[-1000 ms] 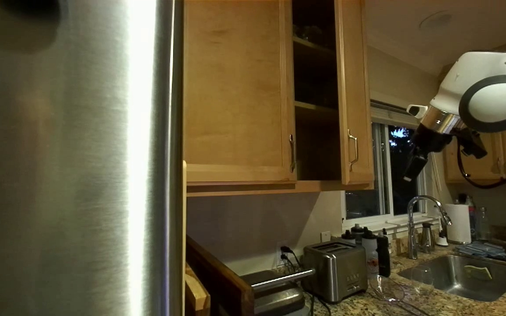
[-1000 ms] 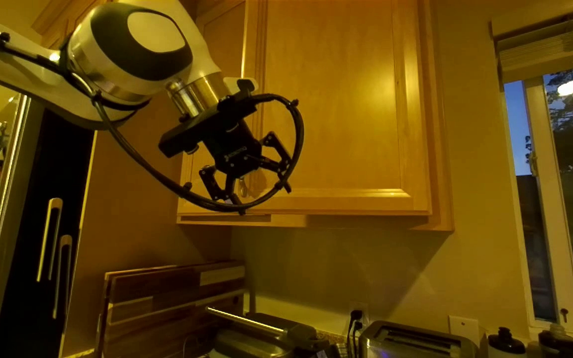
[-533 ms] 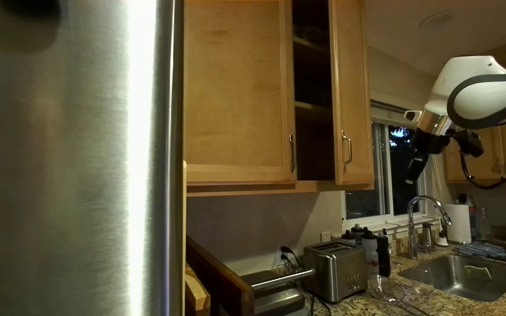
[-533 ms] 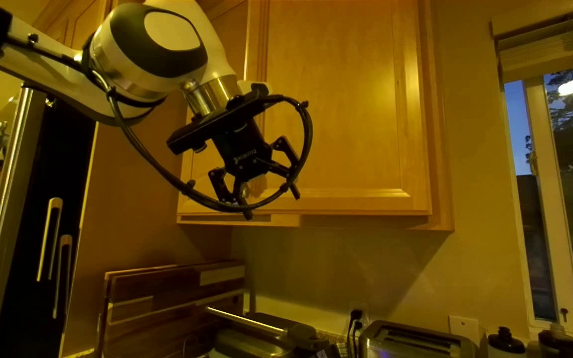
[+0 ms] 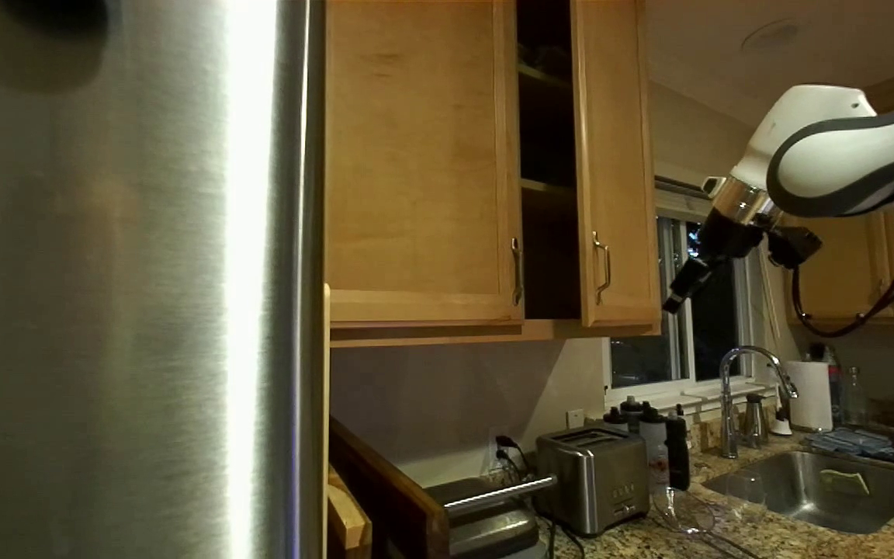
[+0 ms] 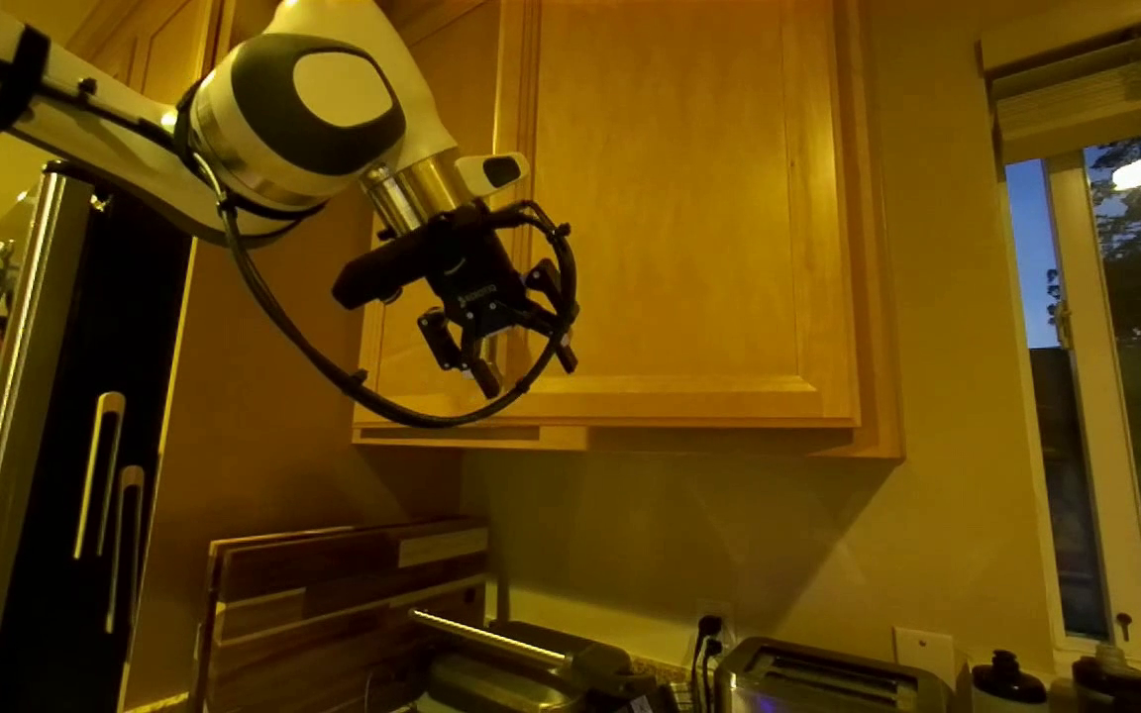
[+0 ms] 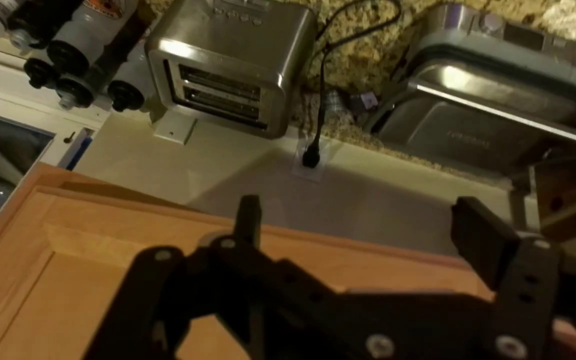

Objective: Remove the fridge magnet from the bottom shelf of the open overhead cabinet, put the magnet on the left side of the fridge, and then close the cabinet door

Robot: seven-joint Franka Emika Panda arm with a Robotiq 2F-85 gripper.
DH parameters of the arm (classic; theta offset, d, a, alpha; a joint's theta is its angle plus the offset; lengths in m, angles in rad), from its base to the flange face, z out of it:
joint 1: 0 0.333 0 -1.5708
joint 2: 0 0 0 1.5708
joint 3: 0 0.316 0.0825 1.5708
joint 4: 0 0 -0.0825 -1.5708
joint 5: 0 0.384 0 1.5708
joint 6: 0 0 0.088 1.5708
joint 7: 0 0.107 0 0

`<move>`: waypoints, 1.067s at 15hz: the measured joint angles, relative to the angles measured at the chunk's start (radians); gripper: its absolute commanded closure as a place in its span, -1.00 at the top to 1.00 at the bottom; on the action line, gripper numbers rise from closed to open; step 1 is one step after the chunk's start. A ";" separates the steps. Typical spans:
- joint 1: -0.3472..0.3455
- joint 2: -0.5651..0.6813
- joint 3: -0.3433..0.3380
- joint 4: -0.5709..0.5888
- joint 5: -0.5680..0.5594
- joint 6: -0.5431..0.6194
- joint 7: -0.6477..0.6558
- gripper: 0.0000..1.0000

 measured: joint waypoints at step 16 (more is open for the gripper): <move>-0.189 0.463 0.224 0.353 0.043 0.291 0.401 -0.89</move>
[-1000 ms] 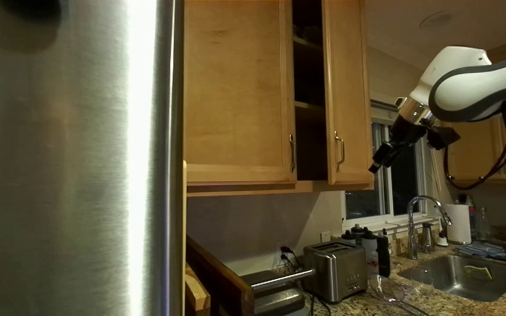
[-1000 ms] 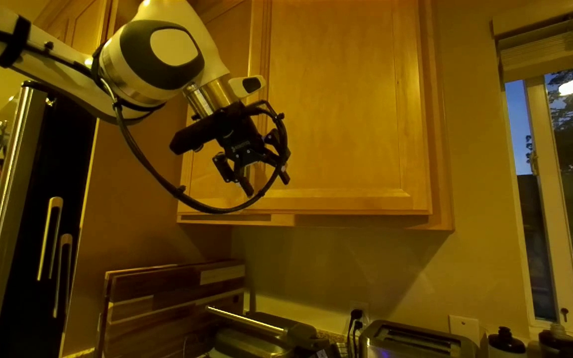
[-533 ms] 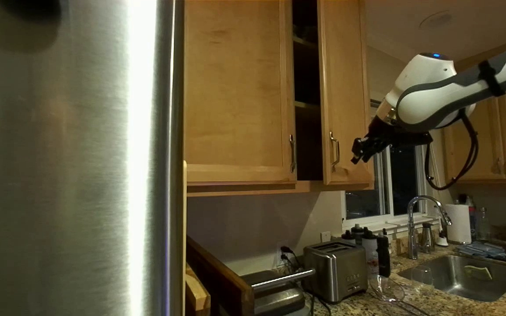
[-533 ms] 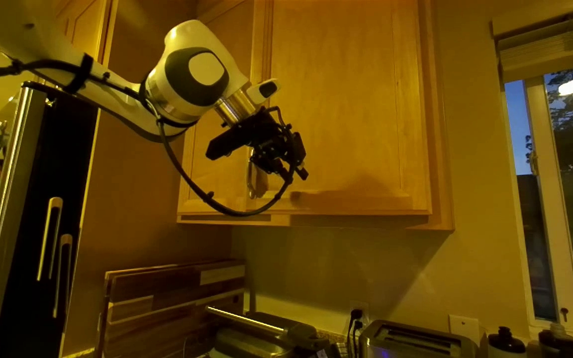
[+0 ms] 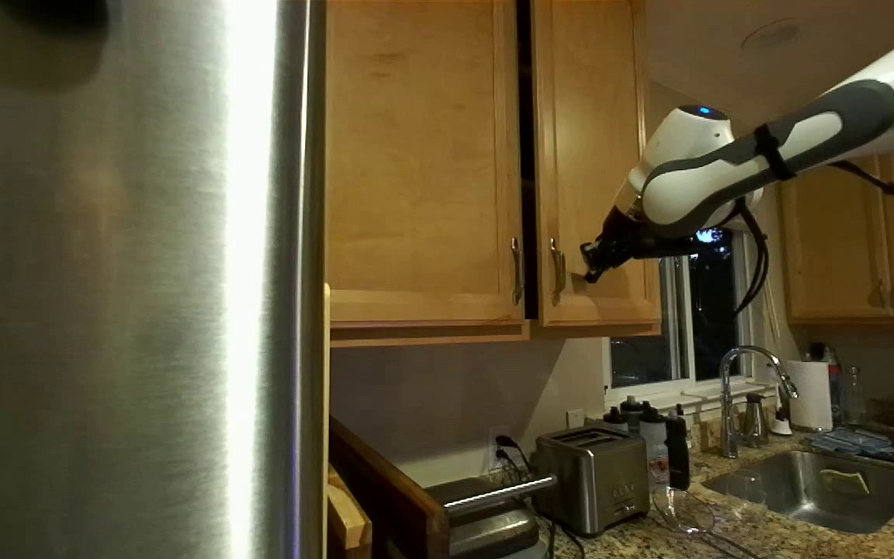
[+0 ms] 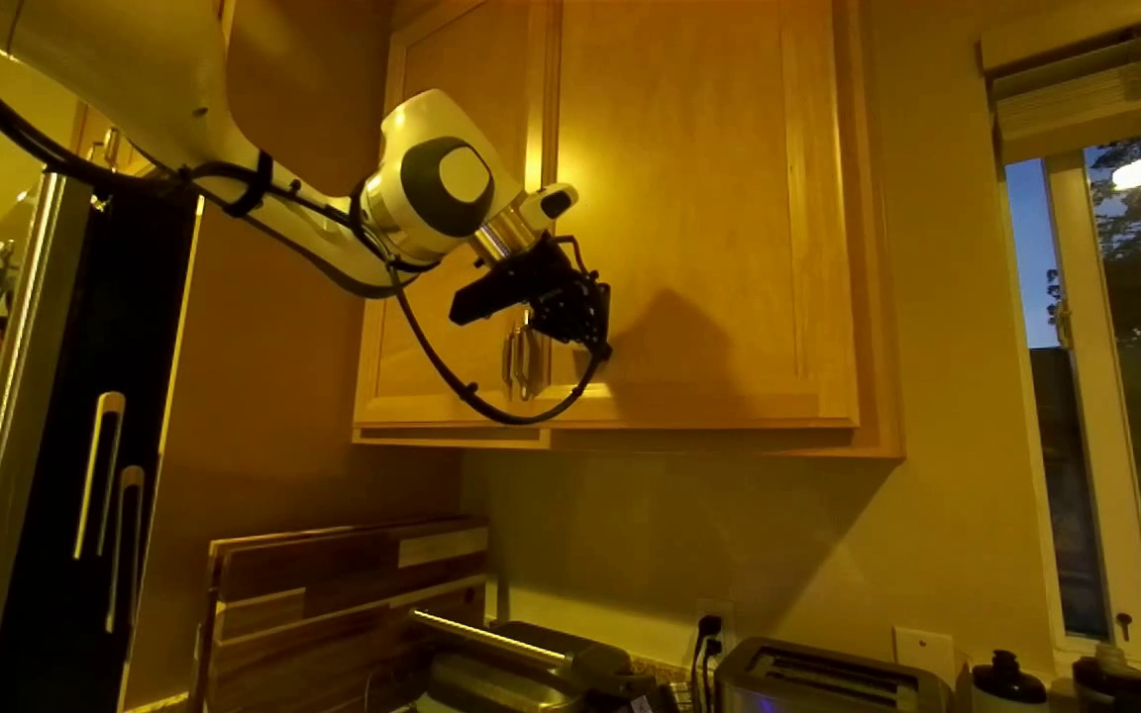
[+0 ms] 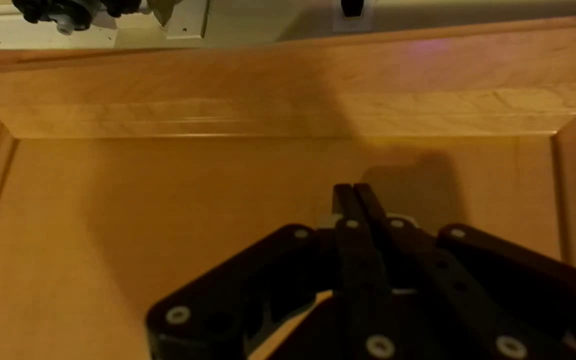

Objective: Remove the fridge magnet from the bottom shelf of the open overhead cabinet, put the magnet on the left side of the fridge, and then close the cabinet door

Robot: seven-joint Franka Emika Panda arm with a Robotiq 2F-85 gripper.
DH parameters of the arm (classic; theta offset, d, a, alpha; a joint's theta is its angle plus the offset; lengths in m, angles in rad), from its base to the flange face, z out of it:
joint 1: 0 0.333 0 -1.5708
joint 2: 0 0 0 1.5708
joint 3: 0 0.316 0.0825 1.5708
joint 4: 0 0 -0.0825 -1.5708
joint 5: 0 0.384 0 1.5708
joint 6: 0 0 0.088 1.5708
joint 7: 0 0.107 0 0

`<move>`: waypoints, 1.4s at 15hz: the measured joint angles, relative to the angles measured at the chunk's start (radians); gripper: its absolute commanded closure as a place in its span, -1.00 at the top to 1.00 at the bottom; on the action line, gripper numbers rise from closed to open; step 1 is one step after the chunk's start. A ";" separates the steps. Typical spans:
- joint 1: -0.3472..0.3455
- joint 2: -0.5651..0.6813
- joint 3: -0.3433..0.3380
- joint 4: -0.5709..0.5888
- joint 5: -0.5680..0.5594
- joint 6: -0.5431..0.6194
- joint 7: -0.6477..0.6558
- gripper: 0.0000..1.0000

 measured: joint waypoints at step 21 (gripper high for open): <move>0.231 -0.373 -0.172 -0.483 0.250 -0.229 -0.551 1.00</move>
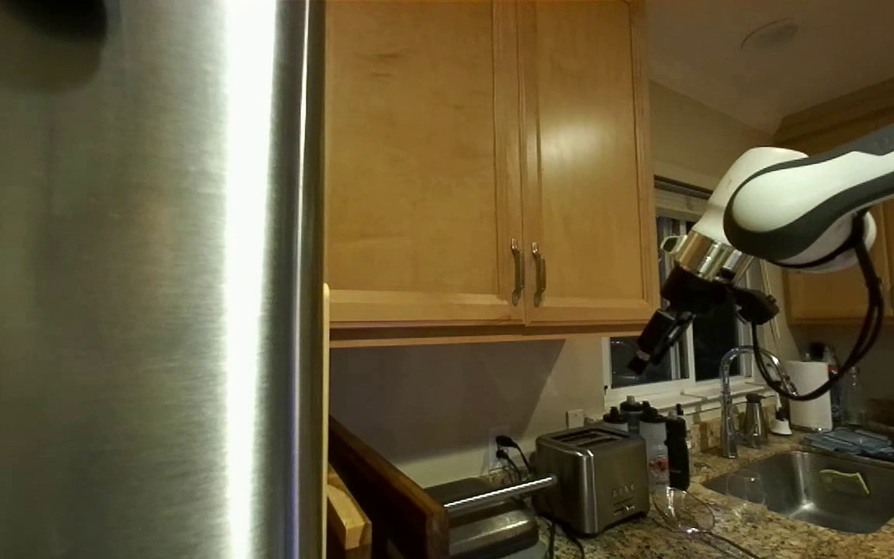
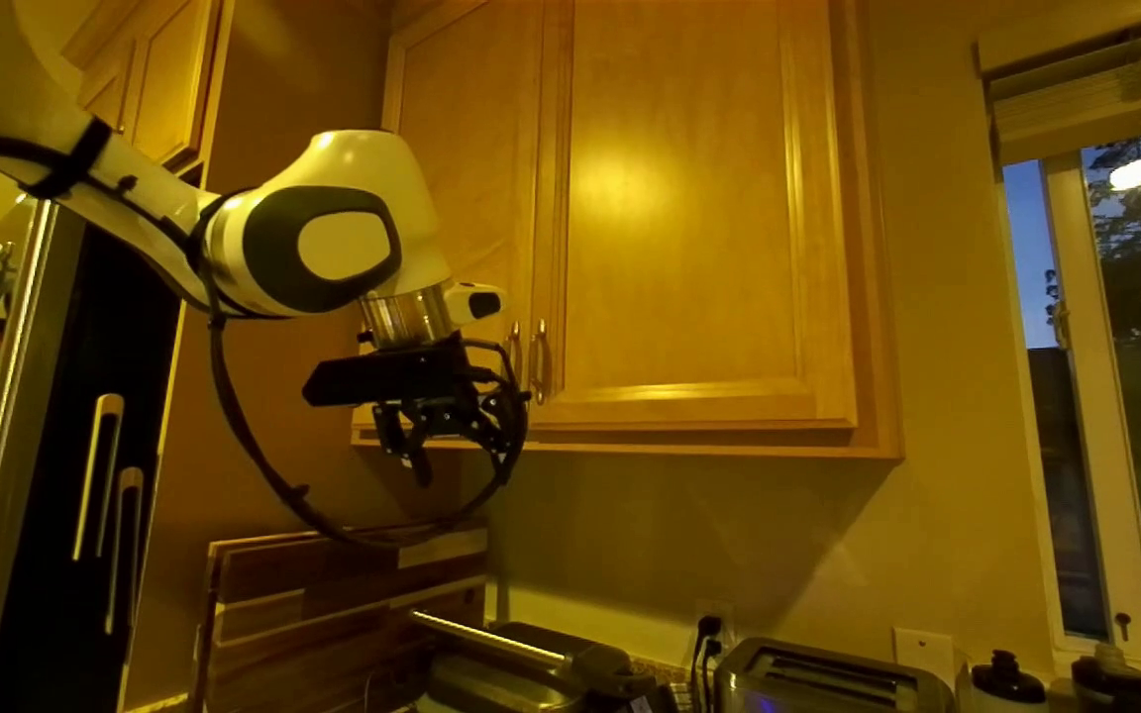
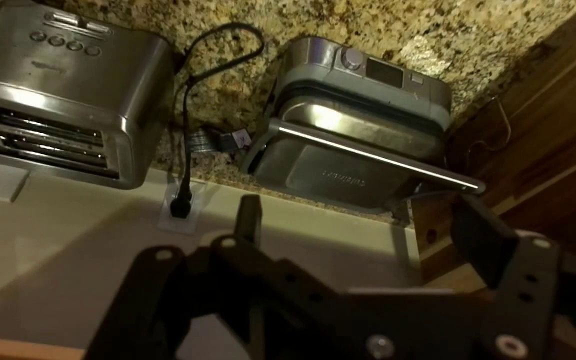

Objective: Remove the fridge magnet from the bottom shelf of the open overhead cabinet, put the magnet on the left side of the fridge, and then close the cabinet door

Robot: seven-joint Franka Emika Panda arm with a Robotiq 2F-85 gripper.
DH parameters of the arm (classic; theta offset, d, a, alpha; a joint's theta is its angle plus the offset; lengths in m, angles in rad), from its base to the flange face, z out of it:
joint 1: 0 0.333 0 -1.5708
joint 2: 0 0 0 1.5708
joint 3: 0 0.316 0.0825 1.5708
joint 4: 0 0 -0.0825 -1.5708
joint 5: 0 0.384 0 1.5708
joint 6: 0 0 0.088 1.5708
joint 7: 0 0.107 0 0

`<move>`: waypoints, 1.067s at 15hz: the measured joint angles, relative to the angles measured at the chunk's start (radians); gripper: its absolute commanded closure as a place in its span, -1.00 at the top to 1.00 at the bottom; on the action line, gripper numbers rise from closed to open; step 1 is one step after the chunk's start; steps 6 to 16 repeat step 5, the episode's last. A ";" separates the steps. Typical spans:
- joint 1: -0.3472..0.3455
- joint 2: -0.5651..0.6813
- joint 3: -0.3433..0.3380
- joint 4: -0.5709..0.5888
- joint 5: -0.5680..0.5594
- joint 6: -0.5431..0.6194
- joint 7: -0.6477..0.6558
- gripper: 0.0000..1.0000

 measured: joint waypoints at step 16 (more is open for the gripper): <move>-0.003 -0.037 -0.005 -0.029 -0.002 -0.006 -0.009 1.00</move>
